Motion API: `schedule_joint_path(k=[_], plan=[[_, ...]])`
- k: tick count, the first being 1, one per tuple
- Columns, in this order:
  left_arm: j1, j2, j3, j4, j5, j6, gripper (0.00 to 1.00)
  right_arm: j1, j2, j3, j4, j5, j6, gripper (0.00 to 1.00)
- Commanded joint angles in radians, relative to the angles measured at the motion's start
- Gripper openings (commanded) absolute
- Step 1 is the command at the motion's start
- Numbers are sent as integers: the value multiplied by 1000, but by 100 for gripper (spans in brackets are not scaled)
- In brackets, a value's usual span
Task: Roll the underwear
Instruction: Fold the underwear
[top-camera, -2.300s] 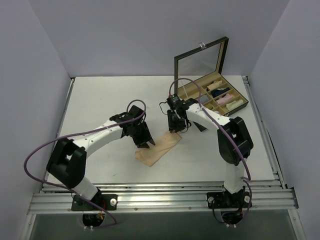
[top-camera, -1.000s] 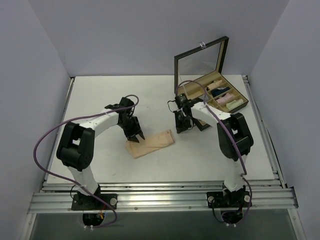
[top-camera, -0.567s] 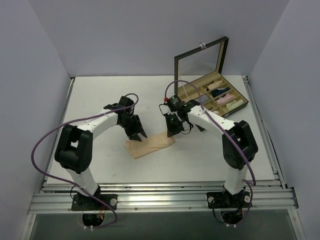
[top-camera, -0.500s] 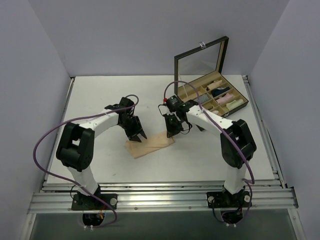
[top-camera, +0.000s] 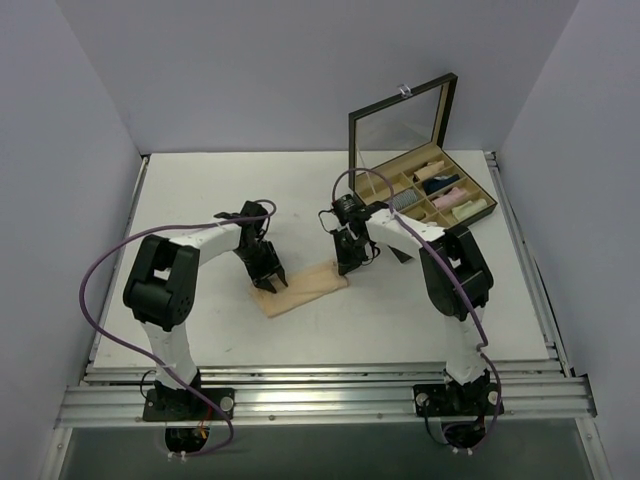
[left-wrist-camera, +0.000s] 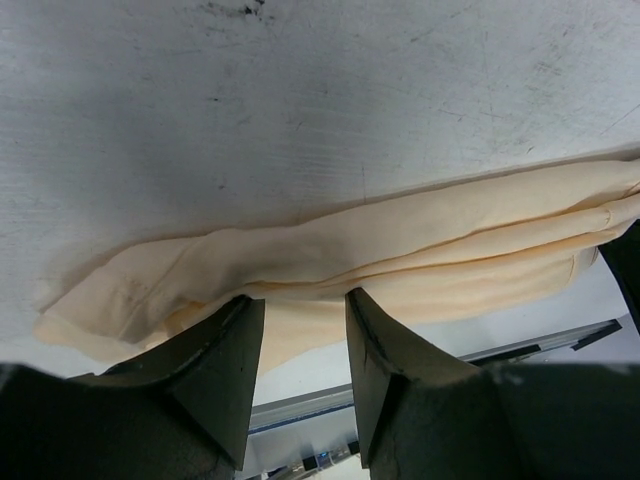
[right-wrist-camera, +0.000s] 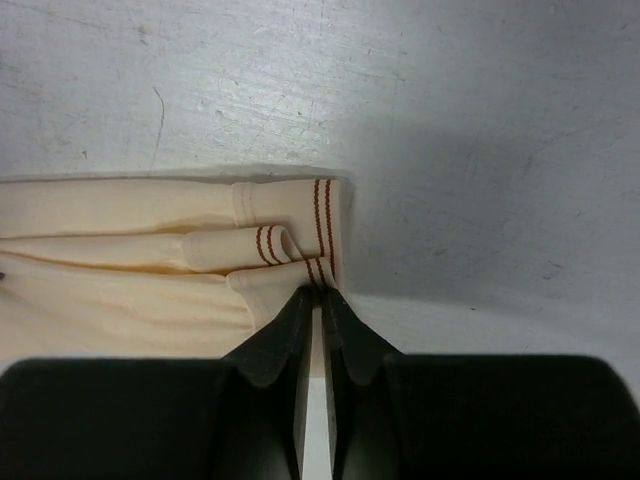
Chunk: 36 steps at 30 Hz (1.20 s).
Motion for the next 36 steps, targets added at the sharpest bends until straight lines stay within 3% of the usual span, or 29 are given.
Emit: schedule_joint_path(k=[1,7,11,17,22,26,31,36], plan=[[8,18,28,9,-101,63,48,-2,-40,-9,-43,84,-46,7],[7,-5,166,-66,-43,100,48,-13,-132,53,-18,12,-124,23],[5,-46,166,-57,2,75,48,-19,-58,134,16,-28,-132,23],[5,-131,89,-91,-53,43,48,-17,107,298,-6,-11,-130,22],[7,-155,-12,-63,-43,19,47,-11,175,316,-17,-3,-153,20],[14,-191,-103,99,37,-3,47,4,100,214,-6,40,-153,18],[14,-154,-69,41,0,25,47,31,-9,-16,55,46,-92,18],[69,-93,-60,130,43,57,47,123,-173,-196,92,106,-23,17]])
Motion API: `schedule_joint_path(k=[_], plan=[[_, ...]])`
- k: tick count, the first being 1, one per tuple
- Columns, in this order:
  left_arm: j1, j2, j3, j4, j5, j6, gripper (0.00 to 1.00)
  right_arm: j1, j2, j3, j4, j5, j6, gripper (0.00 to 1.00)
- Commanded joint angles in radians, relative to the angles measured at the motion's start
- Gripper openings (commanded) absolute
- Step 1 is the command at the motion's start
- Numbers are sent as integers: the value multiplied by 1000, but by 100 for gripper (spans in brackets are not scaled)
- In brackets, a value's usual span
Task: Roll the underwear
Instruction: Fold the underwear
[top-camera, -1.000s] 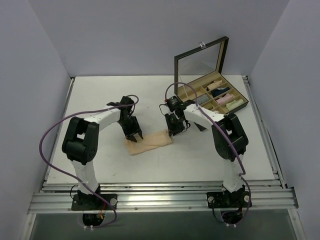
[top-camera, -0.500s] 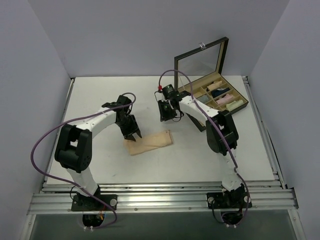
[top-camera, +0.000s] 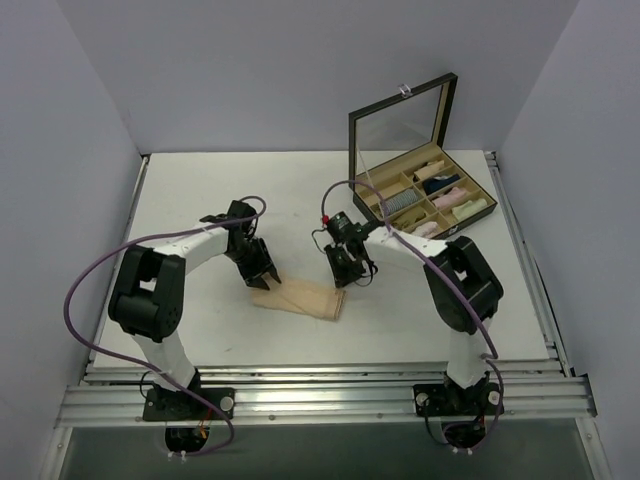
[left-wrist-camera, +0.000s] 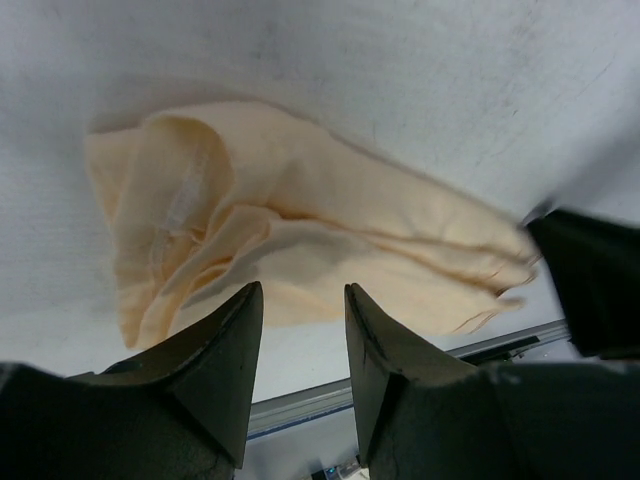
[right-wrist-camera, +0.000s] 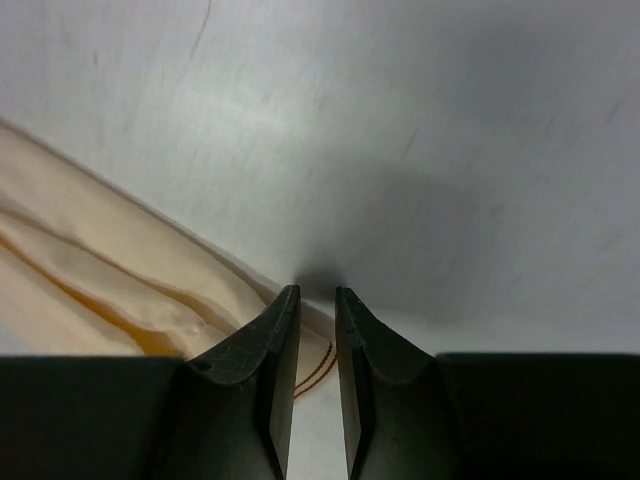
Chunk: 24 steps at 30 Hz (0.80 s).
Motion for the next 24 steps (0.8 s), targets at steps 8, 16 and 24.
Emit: schedule_joint_path(k=[8,16,24], plan=[[56,83,314,-65,15,149,47,193,-310,-206,-65,27,206,18],[88,-79,98,-50,52,48,47,165,-327,-19,-84,-316,62,16],[99,-21,-14,39,87,7,46,217,-136,83,-15,-514,25,17]])
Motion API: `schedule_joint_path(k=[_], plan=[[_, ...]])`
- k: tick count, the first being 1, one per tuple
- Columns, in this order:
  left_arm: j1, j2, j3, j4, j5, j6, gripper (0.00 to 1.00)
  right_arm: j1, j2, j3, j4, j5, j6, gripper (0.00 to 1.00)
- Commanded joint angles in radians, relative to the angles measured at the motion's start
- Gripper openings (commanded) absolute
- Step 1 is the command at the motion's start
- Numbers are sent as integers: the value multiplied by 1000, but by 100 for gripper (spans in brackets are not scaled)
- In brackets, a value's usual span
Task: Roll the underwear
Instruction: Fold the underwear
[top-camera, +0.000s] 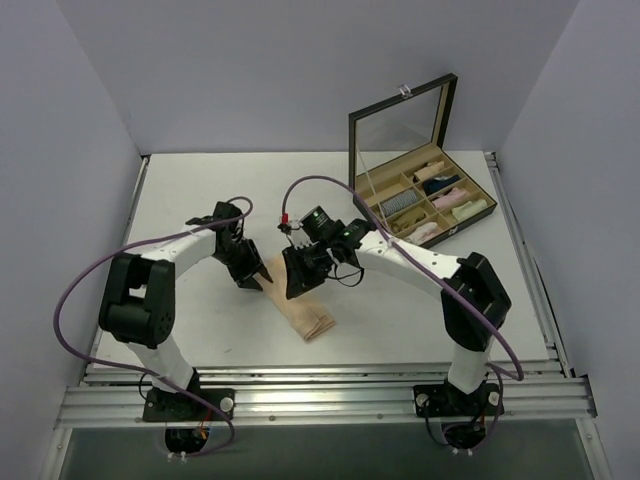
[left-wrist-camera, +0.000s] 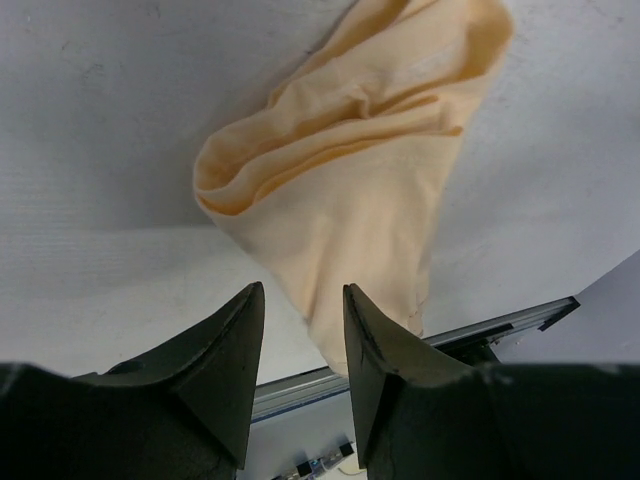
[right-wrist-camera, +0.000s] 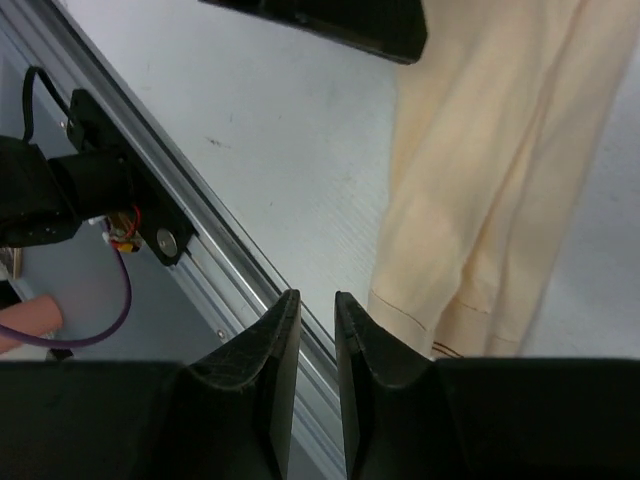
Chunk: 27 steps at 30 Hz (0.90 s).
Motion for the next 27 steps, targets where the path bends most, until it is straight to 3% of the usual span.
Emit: schedule_joint_path(k=[1,4,10,27], plan=[[8,39,-15,73,24,-35,46,32,67,6,5,-130,-45,17],[7,76,-26,91,15,-40,45,27,87,-77,42,-122,-61,17],[8,132,-32,90,-31,-20,45,-120,107,-303,121,-32,-74,14],[21,201,41,45,-93,59,44,-142,122,-255,20,82,-104,20]])
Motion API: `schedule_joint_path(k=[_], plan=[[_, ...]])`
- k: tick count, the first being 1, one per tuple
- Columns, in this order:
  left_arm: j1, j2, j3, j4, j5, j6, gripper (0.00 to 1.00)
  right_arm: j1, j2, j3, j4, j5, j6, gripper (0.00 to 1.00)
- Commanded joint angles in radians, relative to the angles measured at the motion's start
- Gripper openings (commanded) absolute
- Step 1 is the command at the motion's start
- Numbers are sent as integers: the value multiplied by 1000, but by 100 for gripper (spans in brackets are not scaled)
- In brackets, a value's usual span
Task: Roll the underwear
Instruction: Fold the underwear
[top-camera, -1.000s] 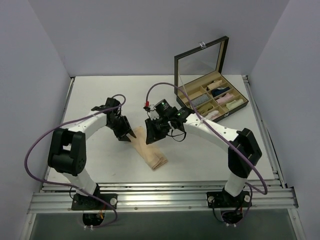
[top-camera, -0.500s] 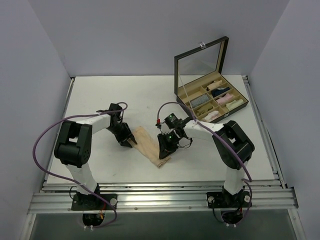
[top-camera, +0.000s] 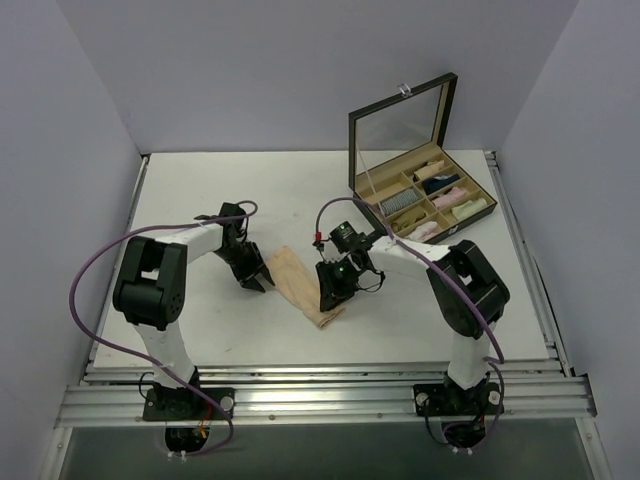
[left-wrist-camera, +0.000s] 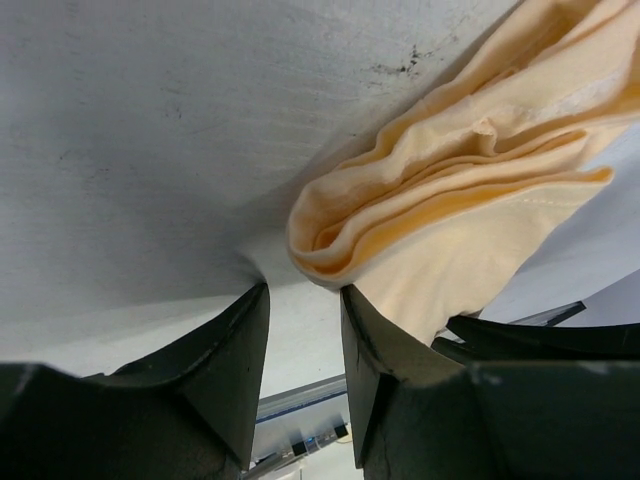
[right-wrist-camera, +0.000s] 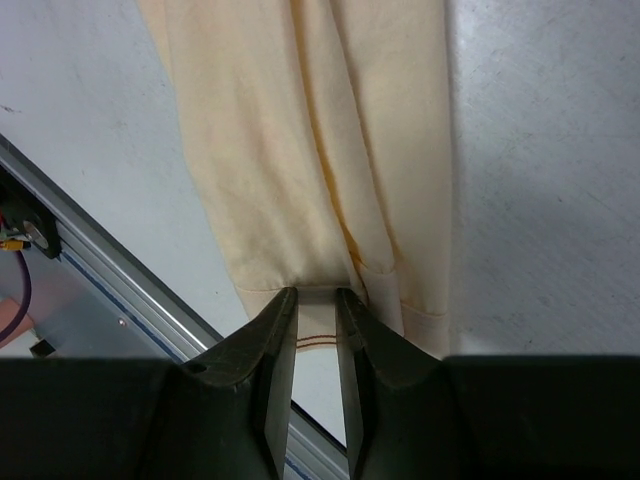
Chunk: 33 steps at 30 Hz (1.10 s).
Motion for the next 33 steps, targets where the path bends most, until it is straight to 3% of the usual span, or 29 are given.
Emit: schedule_joint_path(k=[1,5,12,20,24,33], plan=[[13,28,4,38,-106,53,44,22,-2,24,-93,134,-34,20],[13,-40,41,8,-101,48,44,51,-41,130,-147,99,-14,20],[7,-75,98,15,-43,7,45,85,2,232,-116,-96,10,20],[-4,14,30,124,17,-44,45,76,120,42,43,-320,-39,20],[0,132,59,55,-46,3,43,10,142,-116,201,-326,33,20],[20,163,87,28,-112,76,43,16,105,-152,157,-288,41,20]])
